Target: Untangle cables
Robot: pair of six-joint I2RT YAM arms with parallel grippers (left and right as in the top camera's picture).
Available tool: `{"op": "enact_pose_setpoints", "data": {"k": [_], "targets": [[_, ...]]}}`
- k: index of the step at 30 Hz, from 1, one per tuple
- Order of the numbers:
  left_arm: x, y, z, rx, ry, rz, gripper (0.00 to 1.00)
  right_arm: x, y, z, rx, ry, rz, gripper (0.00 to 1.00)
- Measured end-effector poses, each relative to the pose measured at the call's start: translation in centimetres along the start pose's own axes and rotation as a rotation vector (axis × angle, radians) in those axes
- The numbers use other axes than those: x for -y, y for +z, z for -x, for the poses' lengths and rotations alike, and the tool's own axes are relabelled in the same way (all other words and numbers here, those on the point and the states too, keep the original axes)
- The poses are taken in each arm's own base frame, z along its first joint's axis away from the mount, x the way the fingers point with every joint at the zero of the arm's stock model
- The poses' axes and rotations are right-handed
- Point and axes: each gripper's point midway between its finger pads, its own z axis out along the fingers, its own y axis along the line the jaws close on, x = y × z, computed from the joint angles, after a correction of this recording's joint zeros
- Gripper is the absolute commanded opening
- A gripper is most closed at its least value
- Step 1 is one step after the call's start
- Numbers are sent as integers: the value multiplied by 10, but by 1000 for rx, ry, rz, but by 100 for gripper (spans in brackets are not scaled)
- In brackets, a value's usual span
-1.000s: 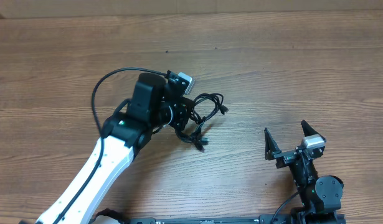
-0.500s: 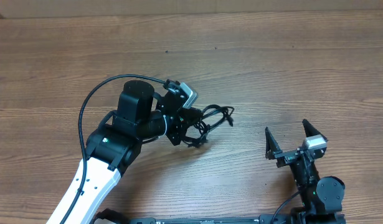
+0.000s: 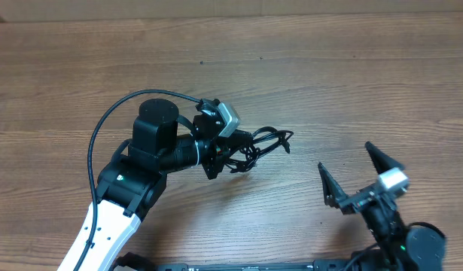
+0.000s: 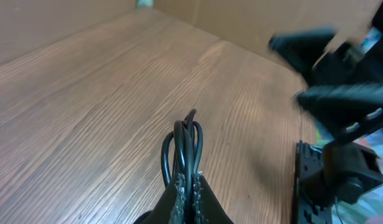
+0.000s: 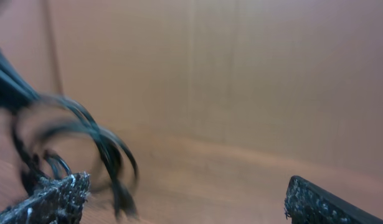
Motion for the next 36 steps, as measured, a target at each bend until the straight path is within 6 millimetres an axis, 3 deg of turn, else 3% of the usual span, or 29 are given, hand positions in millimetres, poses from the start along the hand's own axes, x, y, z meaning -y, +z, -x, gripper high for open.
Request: {"op": "enact_pose_setpoints", "data": {"k": [4, 7, 14, 18, 21, 26, 36], "targets": [[12, 0, 3, 14, 22, -71, 4, -9, 1, 33, -1, 89, 47, 100], [25, -2, 5, 27, 47, -143, 4, -18, 12, 34, -77, 187, 118, 100], [42, -5, 9, 50, 80, -246, 4, -64, 38, 8, -280, 362, 491, 100], [45, -6, 14, 73, 107, -262, 4, -83, 40, -3, -350, 430, 678, 100], [45, -8, 28, 126, 171, -262, 4, -96, 36, -22, -460, 555, 826, 100], [38, -8, 43, 173, 189, -210, 4, -100, 35, -33, -523, 643, 903, 100], [1, -4, 46, 168, 43, -1, 4, -104, 31, -31, -525, 657, 951, 100]]}}
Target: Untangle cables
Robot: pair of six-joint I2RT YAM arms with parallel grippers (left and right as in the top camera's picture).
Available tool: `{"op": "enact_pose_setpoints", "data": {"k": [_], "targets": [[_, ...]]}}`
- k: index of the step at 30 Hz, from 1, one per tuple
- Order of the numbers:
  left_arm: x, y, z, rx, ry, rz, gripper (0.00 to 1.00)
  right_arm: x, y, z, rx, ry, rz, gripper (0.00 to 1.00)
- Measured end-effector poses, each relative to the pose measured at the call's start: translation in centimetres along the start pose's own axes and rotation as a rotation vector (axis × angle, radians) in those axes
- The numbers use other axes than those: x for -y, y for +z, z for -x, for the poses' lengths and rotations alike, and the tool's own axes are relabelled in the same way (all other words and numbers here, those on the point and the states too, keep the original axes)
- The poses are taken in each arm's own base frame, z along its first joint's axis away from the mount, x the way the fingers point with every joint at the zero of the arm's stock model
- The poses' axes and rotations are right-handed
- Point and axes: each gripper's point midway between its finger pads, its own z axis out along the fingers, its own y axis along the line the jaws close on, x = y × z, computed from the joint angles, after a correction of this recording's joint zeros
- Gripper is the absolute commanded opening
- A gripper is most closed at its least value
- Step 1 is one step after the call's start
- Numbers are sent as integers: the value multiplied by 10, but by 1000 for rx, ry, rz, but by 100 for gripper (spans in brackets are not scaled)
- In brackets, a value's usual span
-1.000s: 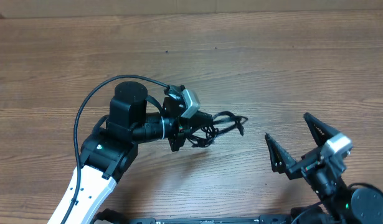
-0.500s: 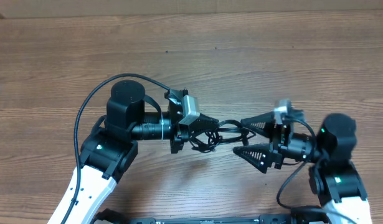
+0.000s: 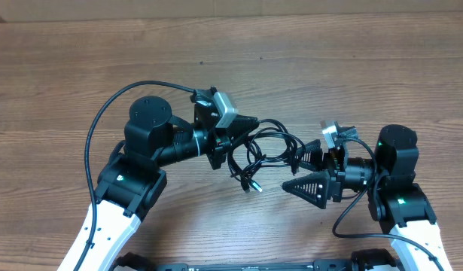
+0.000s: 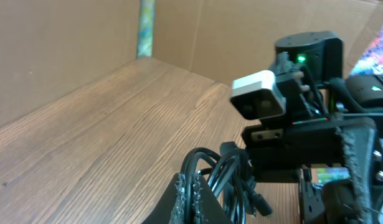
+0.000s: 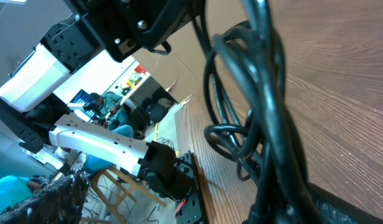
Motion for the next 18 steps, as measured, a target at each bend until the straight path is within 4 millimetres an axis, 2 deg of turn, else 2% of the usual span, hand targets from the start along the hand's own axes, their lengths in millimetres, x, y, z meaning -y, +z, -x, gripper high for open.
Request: {"op": "enact_pose_setpoints", "data": {"k": [10, 18], "targets": [[-12, 6, -8, -20, -78, 33, 4, -13, 0, 6, -1, -97, 62, 100], [-10, 6, -8, -21, -81, 22, 4, -18, -1, 21, 26, -253, 58, 100]]}}
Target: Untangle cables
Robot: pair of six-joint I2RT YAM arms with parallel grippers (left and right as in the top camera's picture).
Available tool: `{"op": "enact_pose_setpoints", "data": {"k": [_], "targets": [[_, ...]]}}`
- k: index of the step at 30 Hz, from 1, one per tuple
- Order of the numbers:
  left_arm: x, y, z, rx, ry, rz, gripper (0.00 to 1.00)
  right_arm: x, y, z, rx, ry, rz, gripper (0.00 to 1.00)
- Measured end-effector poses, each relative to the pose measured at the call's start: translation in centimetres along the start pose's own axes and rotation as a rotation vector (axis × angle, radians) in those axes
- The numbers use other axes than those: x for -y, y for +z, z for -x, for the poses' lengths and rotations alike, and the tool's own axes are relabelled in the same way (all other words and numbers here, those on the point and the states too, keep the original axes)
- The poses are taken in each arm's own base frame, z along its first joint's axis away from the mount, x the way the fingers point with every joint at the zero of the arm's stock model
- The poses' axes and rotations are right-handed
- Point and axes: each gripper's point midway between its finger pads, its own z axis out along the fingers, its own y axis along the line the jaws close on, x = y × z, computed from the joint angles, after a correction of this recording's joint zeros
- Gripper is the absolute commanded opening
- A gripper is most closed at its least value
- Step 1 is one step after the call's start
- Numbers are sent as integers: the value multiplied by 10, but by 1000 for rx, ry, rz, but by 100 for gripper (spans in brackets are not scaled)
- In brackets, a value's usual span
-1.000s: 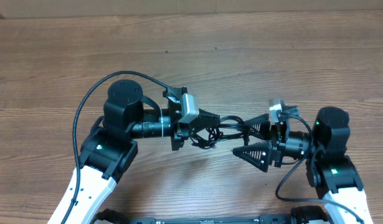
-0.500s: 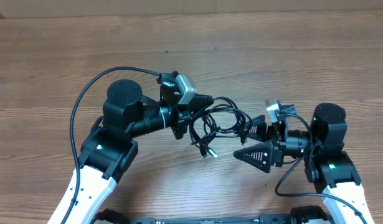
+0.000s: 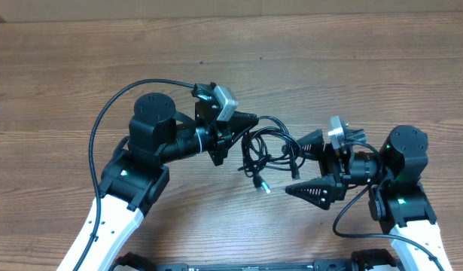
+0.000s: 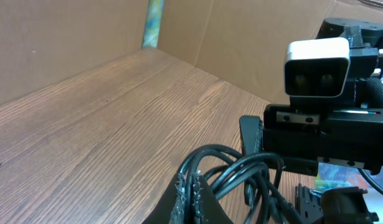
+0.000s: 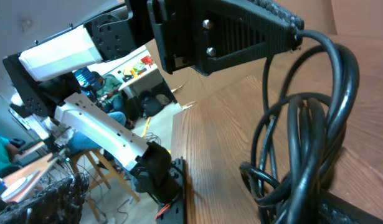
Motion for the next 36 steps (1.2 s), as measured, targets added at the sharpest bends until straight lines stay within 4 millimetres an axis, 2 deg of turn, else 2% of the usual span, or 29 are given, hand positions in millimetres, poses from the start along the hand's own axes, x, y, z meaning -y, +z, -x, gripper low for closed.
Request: {"op": "enact_pose_setpoints", "data": {"k": [16, 23, 25, 27, 29, 31, 33, 35, 36], "targets": [[0, 0, -2, -6, -6, 0, 4, 27, -2, 10, 49, -6, -162, 100], [0, 0, -2, -6, -6, 0, 4, 28, -3, 10, 50, -5, -164, 100], [0, 0, -2, -6, -6, 0, 4, 27, -2, 10, 49, -5, -163, 90], [0, 0, -2, -6, -6, 0, 4, 28, -3, 10, 49, -5, -164, 49], [0, 0, -2, -6, -6, 0, 4, 28, -3, 10, 50, -4, -166, 18], [0, 0, -2, -6, -6, 0, 4, 29, -2, 9, 49, 0, -166, 4], [0, 0, -2, -6, -6, -1, 4, 32, -2, 8, 47, 20, -166, 4], [0, 0, -2, -6, -5, -2, 4, 36, -2, 6, 43, 33, -168, 10], [1, 0, -1, -5, -6, -3, 4, 39, -1, 4, 41, 47, -168, 10]]}}
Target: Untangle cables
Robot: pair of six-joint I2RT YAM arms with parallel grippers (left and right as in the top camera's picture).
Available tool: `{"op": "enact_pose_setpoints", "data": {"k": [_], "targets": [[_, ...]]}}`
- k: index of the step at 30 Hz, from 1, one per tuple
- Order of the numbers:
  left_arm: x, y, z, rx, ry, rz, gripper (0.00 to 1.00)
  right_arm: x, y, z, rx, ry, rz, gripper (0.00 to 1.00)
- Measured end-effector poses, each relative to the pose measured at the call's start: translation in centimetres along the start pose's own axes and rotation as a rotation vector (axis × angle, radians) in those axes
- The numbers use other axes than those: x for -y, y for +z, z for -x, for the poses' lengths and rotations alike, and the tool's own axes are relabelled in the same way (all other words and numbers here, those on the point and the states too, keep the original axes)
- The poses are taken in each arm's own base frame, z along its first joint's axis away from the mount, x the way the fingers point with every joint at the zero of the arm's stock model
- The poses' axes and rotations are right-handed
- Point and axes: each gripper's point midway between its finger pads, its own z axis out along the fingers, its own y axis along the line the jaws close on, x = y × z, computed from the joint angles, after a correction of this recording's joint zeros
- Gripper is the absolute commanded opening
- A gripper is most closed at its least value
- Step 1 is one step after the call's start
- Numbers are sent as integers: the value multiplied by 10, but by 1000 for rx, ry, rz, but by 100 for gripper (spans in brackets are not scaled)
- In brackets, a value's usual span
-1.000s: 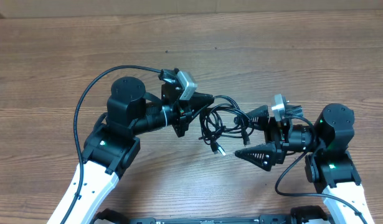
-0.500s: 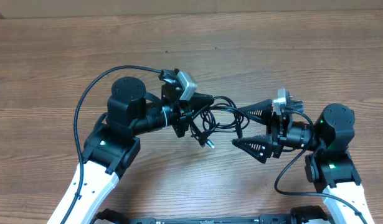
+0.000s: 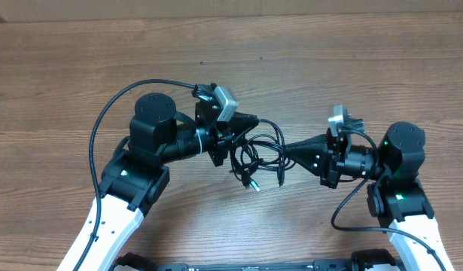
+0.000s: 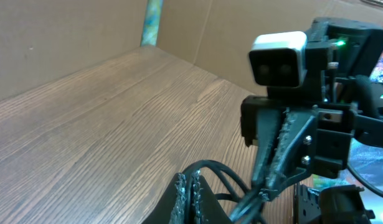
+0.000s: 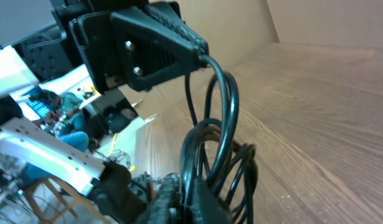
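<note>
A bundle of tangled black cables (image 3: 263, 151) hangs above the wooden table between the two arms. My left gripper (image 3: 250, 120) is shut on the bundle's upper left loop, whose strand rises from the closed fingers (image 4: 189, 184) in the left wrist view. My right gripper (image 3: 287, 150) is shut on the right side of the bundle; the right wrist view shows its fingers (image 5: 172, 186) pinching several black strands (image 5: 211, 143). A loose plug end (image 3: 251, 184) dangles below the bundle.
The wooden table (image 3: 329, 68) runs all around. Cardboard walls (image 4: 66, 37) stand behind it. My right arm's camera housing (image 4: 278, 51) fills the right of the left wrist view, and my left gripper (image 5: 147, 46) shows at the top of the right wrist view.
My right gripper was open around the bundle's right side and is now shut on it. The left gripper has kept its hold and barely moved.
At first my left gripper held the bundle alone while my right gripper stood open near the front right of the table. Then the right gripper was open beside the bundle. It stayed open around the strands, and now it is shut on them.
</note>
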Motion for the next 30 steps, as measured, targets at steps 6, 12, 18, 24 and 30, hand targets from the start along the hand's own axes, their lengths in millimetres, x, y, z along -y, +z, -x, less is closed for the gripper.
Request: {"op": "enact_pose_setpoints", "data": {"k": [6, 12, 18, 24, 30], "targets": [[1, 0, 6, 22, -2, -5, 4, 10, 3, -6, -14, 45, -4, 4], [-9, 0, 7, 30, -43, 55, 4, 10, 3, -9, -24, 70, 5, 4], [-53, -8, 12, 101, -269, 313, 4, 10, 2, -17, -43, 132, 7, 4], [-90, -26, 15, 223, -503, 528, 4, 10, 2, -19, -46, 144, 6, 4], [-120, -49, 6, 381, -816, 711, 4, 9, 2, -22, -56, 168, 15, 4]]}}
